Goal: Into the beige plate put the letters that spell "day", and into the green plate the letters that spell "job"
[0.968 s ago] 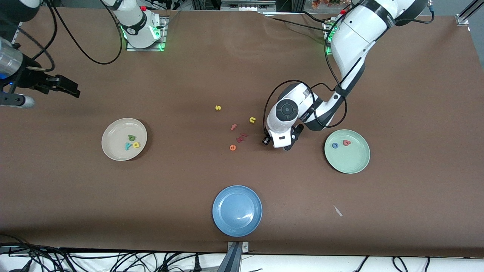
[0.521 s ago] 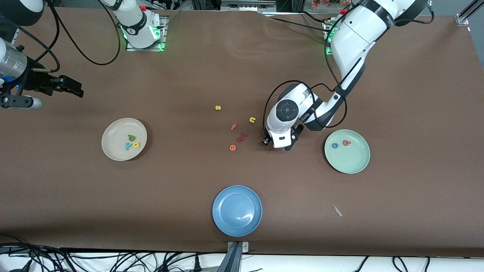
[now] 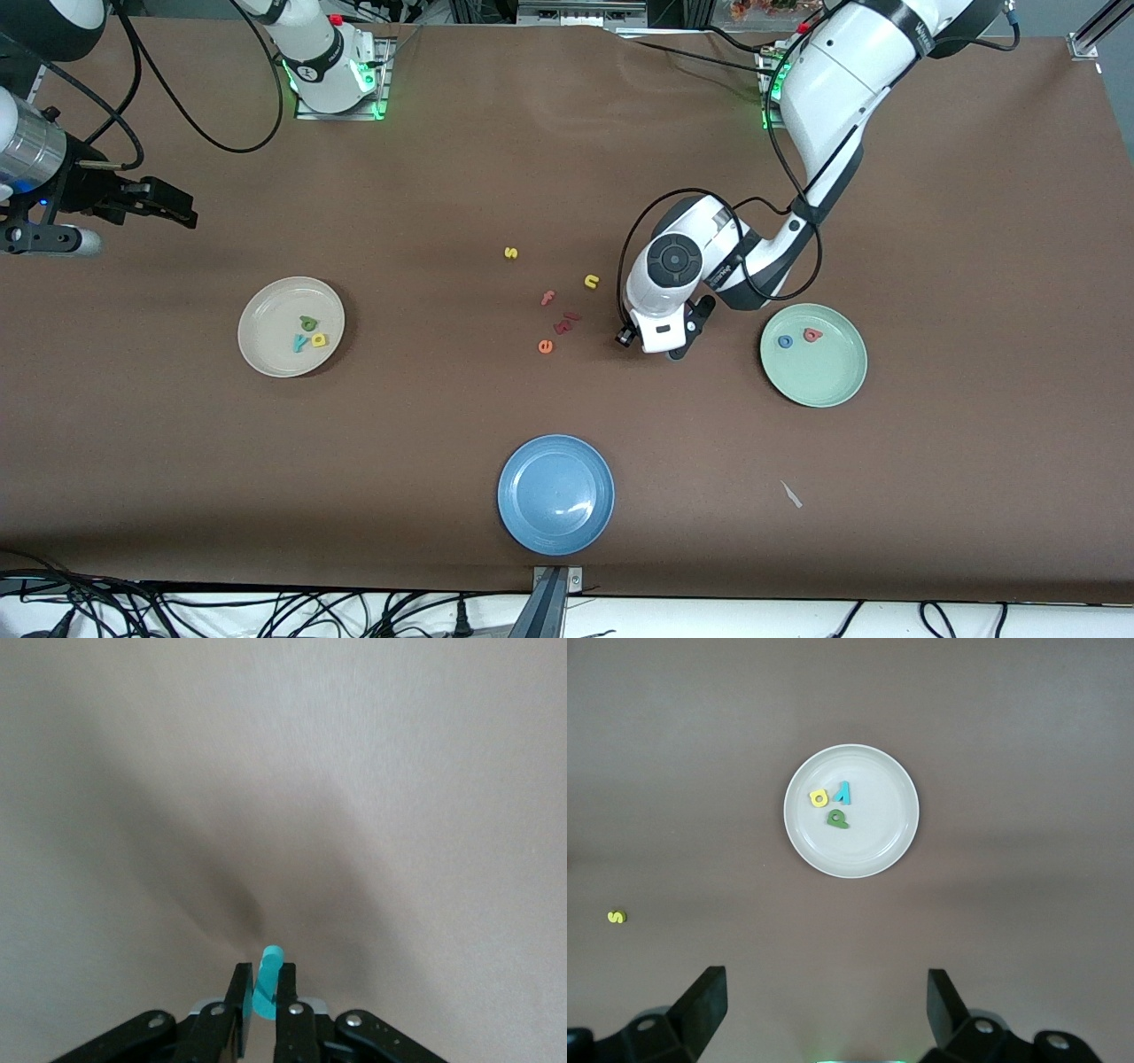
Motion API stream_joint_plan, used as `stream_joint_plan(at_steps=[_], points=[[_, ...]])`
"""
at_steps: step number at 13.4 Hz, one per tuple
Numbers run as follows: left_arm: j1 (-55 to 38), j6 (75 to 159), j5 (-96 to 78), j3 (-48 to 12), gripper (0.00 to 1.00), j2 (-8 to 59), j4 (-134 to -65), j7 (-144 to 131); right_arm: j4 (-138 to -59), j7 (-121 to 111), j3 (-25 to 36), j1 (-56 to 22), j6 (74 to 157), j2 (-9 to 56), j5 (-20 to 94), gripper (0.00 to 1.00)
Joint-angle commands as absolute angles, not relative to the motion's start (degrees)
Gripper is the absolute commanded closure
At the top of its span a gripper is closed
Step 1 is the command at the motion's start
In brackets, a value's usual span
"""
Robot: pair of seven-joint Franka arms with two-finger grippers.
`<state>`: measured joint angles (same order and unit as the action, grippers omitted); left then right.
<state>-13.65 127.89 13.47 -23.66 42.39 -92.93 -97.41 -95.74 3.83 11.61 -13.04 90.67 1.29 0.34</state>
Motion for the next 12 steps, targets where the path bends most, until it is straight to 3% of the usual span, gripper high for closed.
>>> stream_joint_plan(at_steps=[1, 6, 12], points=[[-10.4, 120.8, 14.4, -23.9, 1.0, 38.0, -93.1, -89.0, -96.0, 3.8, 11.9, -13.4, 90.9, 1.1, -0.4, 0.0], [-1.2, 110.9, 14.2, -24.1, 1.0, 34.3, -93.6, -65.8, -96.0, 3.9, 11.8, -13.4, 91.1, 1.1, -0.2, 0.0], [9.3, 109.1, 14.2, -24.1, 1.0, 35.2, -95.7, -42.4, -96.0, 3.9, 11.8, -13.4, 91.3, 1.1, -0.2, 0.0]])
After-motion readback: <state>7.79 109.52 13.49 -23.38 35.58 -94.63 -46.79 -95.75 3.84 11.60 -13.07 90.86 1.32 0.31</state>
